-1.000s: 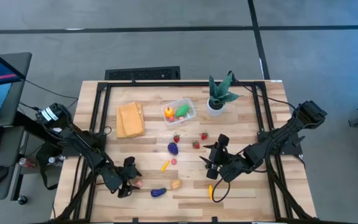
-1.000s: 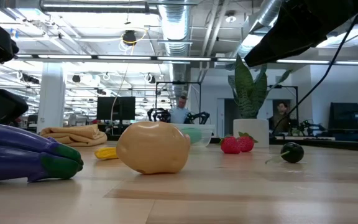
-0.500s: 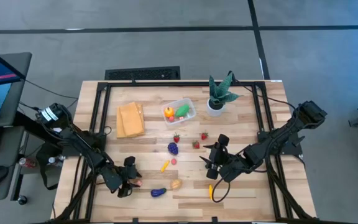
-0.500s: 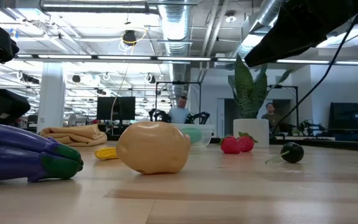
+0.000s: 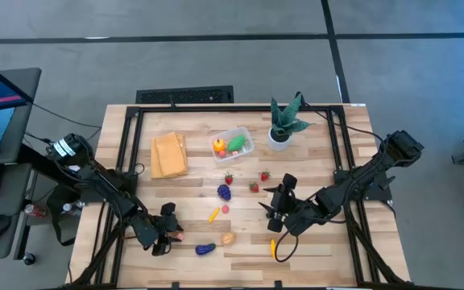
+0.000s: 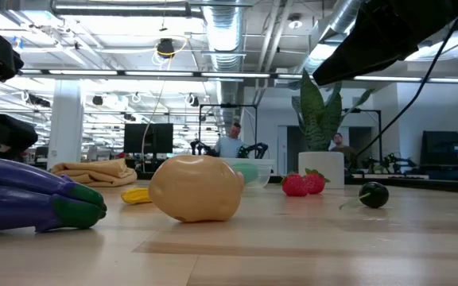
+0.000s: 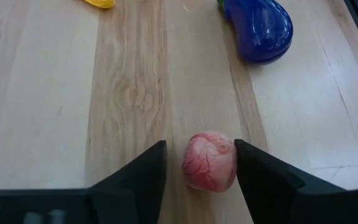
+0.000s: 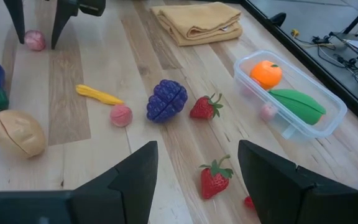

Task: Pick and placing Produce into tupperware
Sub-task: Put the pink peach into the transparent bin

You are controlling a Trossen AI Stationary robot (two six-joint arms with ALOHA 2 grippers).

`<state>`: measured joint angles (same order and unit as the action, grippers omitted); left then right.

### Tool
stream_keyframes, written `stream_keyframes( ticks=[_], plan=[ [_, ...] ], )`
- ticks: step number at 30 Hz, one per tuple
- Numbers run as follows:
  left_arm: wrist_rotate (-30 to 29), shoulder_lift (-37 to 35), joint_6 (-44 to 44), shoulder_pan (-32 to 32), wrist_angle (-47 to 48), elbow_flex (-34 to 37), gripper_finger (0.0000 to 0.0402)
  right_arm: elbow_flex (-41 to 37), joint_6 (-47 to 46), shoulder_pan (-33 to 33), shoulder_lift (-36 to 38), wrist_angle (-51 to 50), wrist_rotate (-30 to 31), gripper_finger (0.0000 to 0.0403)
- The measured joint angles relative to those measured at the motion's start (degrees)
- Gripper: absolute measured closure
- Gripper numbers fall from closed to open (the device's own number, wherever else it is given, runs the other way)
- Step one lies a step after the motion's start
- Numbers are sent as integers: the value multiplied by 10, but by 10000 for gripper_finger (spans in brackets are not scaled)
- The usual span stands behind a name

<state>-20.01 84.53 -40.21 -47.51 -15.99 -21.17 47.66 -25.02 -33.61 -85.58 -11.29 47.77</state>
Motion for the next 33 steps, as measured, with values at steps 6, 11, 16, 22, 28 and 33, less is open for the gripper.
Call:
stream_keyframes(
  ticks=[6,11,16,22,28,33],
  plan=[
    [-2,0,5,-1,0,0,244,0,0,0,0,0,0,187],
    [-14,0,16,-1,0,0,261,0,0,0,0,0,0,187],
    [-35,0,30,-1,0,0,274,0,0,0,0,0,0,187],
    [-23,-1,34,0,0,0,284,0,0,0,0,0,0,187],
    [6,-2,-5,0,22,-1,284,0,0,0,0,0,0,187],
    [9,-2,-9,0,33,-1,283,0,0,0,0,2,0,187]
  ],
)
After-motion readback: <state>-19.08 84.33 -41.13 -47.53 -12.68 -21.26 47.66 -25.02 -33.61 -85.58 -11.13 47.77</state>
